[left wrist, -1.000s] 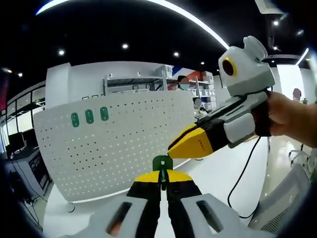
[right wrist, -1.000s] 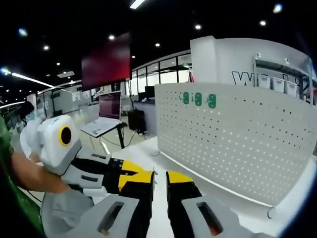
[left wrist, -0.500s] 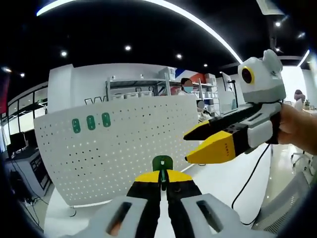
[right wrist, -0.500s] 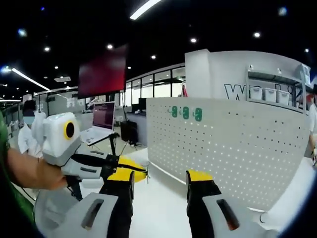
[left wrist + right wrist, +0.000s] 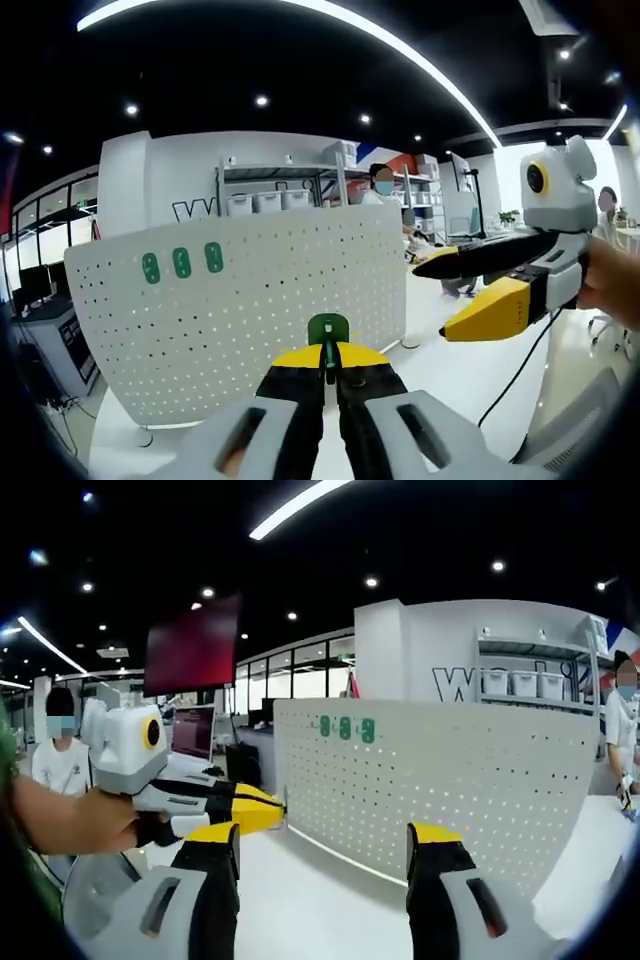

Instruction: Insert the hook assembly into the mounting plate slot until the hook locks in place.

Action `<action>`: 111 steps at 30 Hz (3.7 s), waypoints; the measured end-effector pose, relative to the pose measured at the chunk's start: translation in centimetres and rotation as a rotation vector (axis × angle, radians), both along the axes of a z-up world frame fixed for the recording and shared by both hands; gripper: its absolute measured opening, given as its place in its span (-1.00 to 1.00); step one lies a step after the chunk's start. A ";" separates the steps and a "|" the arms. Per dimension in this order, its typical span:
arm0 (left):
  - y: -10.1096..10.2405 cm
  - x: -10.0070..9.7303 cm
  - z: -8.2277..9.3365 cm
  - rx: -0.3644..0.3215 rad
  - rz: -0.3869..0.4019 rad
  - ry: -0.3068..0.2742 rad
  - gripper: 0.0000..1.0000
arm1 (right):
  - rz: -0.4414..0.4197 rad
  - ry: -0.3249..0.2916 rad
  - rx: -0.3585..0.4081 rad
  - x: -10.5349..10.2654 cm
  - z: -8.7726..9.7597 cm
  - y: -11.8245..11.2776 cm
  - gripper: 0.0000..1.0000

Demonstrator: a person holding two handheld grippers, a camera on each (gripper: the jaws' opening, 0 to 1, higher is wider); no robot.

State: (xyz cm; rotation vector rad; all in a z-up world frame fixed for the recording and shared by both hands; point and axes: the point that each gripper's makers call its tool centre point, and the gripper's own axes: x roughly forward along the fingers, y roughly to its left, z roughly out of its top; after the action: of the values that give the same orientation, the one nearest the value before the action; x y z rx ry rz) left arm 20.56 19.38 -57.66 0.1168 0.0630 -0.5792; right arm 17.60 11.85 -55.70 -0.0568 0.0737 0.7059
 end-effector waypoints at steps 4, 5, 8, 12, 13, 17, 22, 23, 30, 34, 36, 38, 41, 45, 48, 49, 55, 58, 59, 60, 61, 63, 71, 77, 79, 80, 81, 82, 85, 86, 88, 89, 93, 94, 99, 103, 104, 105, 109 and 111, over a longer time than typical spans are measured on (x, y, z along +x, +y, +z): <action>0.0 0.8 0.8 -0.007 0.006 -0.005 -0.95 | 0.014 -0.030 -0.002 -0.6 0.7 -0.8 0.61; 0.0 1.1 1.1 -0.007 0.009 -0.006 -0.95 | 0.022 -0.032 -0.004 -0.8 0.8 -0.9 0.64; -0.1 1.8 2.0 -0.010 0.016 -0.018 -0.95 | 0.031 -0.044 -0.008 -1.4 1.1 -1.9 0.67; -0.2 3.2 3.4 -0.029 0.037 -0.033 -0.95 | 0.028 -0.051 -0.009 -1.8 1.3 -3.5 0.71; -0.2 3.5 3.6 -0.033 0.041 -0.034 -0.95 | 0.025 -0.052 -0.005 -1.9 1.3 -3.8 0.72; -0.5 4.9 4.7 -0.053 0.061 -0.043 -0.95 | 0.000 -0.058 0.008 -2.0 1.6 -5.8 0.73; -0.8 6.4 5.1 -0.083 0.087 -0.037 -0.95 | -0.022 -0.067 0.022 -2.1 2.0 -7.7 0.76; -0.8 6.7 5.2 -0.091 0.093 -0.033 -0.95 | -0.026 -0.072 0.025 -2.1 2.3 -8.0 0.76; -1.0 8.2 6.0 -0.135 0.148 -0.042 -0.95 | -0.031 -0.097 0.039 -2.2 3.4 -8.9 0.77; -1.3 9.1 6.2 -0.151 0.173 -0.047 -0.95 | -0.026 -0.097 0.033 -2.0 3.5 -9.2 0.78; -1.4 9.7 6.2 -0.154 0.186 -0.047 -0.95 | -0.023 -0.100 0.034 -2.0 3.6 -9.5 0.78; -1.4 10.5 6.1 -0.158 0.205 -0.041 -0.95 | -0.022 -0.101 0.032 -2.0 3.8 -9.8 0.78; -1.5 11.4 6.2 -0.168 0.217 -0.040 -0.95 | -0.023 -0.108 0.033 -1.9 4.0 -10.3 0.78; -1.8 12.9 6.3 -0.165 0.241 -0.042 -0.95 | -0.026 -0.112 0.042 -1.6 4.1 -11.0 0.78; -1.7 13.9 6.2 -0.162 0.263 -0.040 -0.95 | -0.029 -0.110 0.048 -1.3 4.0 -11.4 0.78; -1.6 14.2 6.2 -0.165 0.271 -0.041 -0.95 | -0.029 -0.107 0.049 -1.2 3.9 -11.5 0.78; -1.3 15.9 6.1 -0.176 0.315 -0.038 -0.95 | -0.037 -0.100 0.060 -0.4 3.6 -12.6 0.78; -1.1 16.8 6.3 -0.174 0.330 -0.040 -0.95 | -0.040 -0.102 0.065 -0.3 3.7 -12.8 0.78; -1.1 16.9 6.5 -0.176 0.336 -0.042 -0.95 | -0.040 -0.103 0.066 -0.2 3.7 -12.9 0.78; -1.1 17.1 6.6 -0.178 0.337 -0.042 -0.95 | -0.040 -0.105 0.067 -0.1 3.8 -12.9 0.78; -1.1 17.5 6.6 -0.176 0.344 -0.043 -0.95 | -0.039 -0.107 0.067 0.0 3.8 -13.0 0.78; -1.1 18.1 6.5 -0.175 0.354 -0.035 -0.95 | -0.034 -0.112 0.071 0.0 4.0 -13.0 0.78; -1.4 19.4 5.8 -0.149 0.376 -0.020 -0.95 | -0.047 -0.118 0.074 0.4 4.1 -13.9 0.77; -1.5 19.8 5.7 -0.130 0.388 -0.025 -0.95 | -0.053 -0.110 0.078 0.5 3.9 -14.3 0.77; -1.4 20.0 5.6 -0.131 0.389 -0.022 -0.95 | -0.054 -0.112 0.079 0.6 3.9 -14.4 0.77; -1.4 20.1 5.6 -0.132 0.391 -0.020 -0.95 | -0.056 -0.112 0.080 0.6 3.9 -14.4 0.77; -1.5 19.9 5.6 -0.131 0.393 -0.021 -0.95 | -0.058 -0.112 0.079 0.6 3.9 -14.5 0.77; -1.4 19.9 5.6 -0.130 0.396 -0.023 -0.94 | -0.059 -0.111 0.079 0.7 3.9 -14.6 0.77; -1.3 19.9 5.6 -0.129 0.402 -0.020 -0.94 | -0.061 -0.111 0.078 0.8 4.0 -14.7 0.77; -1.3 20.0 5.5 -0.130 0.401 -0.019 -0.94 | -0.062 -0.113 0.077 0.8 4.0 -14.8 0.77; -1.3 20.0 5.5 -0.126 0.405 -0.019 -0.94 | -0.064 -0.115 0.075 0.8 4.1 -14.8 0.77; -1.3 20.1 5.5 -0.129 0.403 -0.017 -0.94 | -0.065 -0.117 0.074 0.8 4.2 -14.8 0.77; -1.5 20.2 5.6 -0.119 0.400 -0.018 -0.94 | -0.067 -0.127 0.070 0.8 4.6 -14.8 0.77; -1.5 20.2 5.6 -0.117 0.403 -0.018 -0.94 | -0.067 -0.129 0.069 0.8 4.7 -14.8 0.77; -1.4 20.6 5.3 -0.114 0.405 -0.009 -0.94 | -0.064 -0.131 0.063 0.8 4.8 -14.8 0.77; -1.3 20.8 5.2 -0.112 0.408 -0.007 -0.94 | -0.064 -0.127 0.059 0.8 4.7 -14.7 0.77; -1.3 20.8 5.1 -0.108 0.409 -0.008 -0.94 | -0.063 -0.126 0.058 0.8 4.7 -14.7 0.77; -1.3 20.8 5.1 -0.107 0.411 -0.007 -0.94 | -0.060 -0.128 0.057 0.8 4.7 -14.6 0.77; -1.1 21.1 5.0 -0.111 0.413 -0.002 -0.94 | -0.055 -0.133 0.052 0.7 4.8 -14.5 0.77; -1.1 21.1 5.0 -0.110 0.413 -0.003 -0.94 | -0.056 -0.136 0.049 0.7 4.9 -14.6 0.77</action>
State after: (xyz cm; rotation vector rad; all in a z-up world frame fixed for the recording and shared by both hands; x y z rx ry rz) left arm 41.70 18.28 -52.63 -0.0038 0.0502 -0.1692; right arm 18.26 -2.74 -50.82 -0.0553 -0.0722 0.6456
